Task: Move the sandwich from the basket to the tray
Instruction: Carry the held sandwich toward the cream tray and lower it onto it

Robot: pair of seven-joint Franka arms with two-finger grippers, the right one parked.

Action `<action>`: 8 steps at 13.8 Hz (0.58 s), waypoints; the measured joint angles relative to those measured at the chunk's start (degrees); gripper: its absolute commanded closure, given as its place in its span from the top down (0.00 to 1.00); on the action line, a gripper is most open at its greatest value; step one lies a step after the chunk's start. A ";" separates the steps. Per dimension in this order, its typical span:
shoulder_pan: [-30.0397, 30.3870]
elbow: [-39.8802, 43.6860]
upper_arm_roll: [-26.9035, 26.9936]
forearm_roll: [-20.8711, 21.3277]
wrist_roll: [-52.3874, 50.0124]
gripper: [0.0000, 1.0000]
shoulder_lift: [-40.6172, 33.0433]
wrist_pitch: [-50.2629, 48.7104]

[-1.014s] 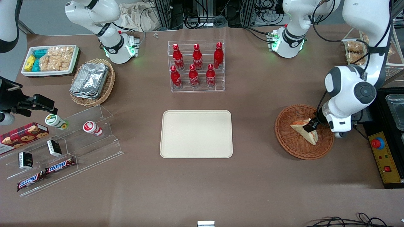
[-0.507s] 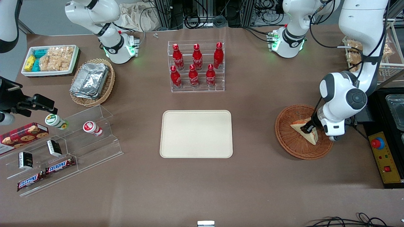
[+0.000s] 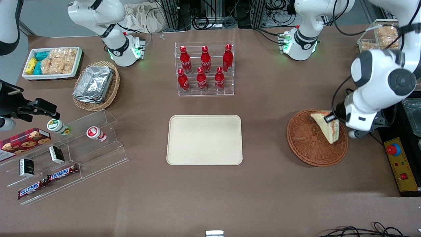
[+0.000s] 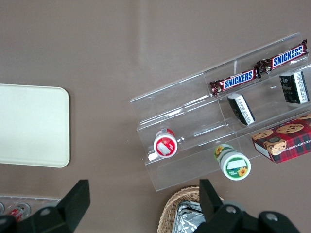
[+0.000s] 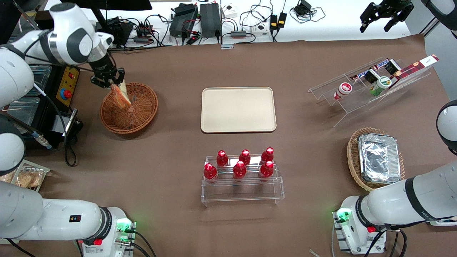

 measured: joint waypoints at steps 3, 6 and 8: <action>-1.57 3.53 -9.22 -1.90 1.80 0.00 1.76 -0.57; -4.43 7.27 -17.22 0.03 -2.16 0.00 8.38 2.42; -9.34 8.30 -17.90 4.22 -8.57 0.00 13.24 7.58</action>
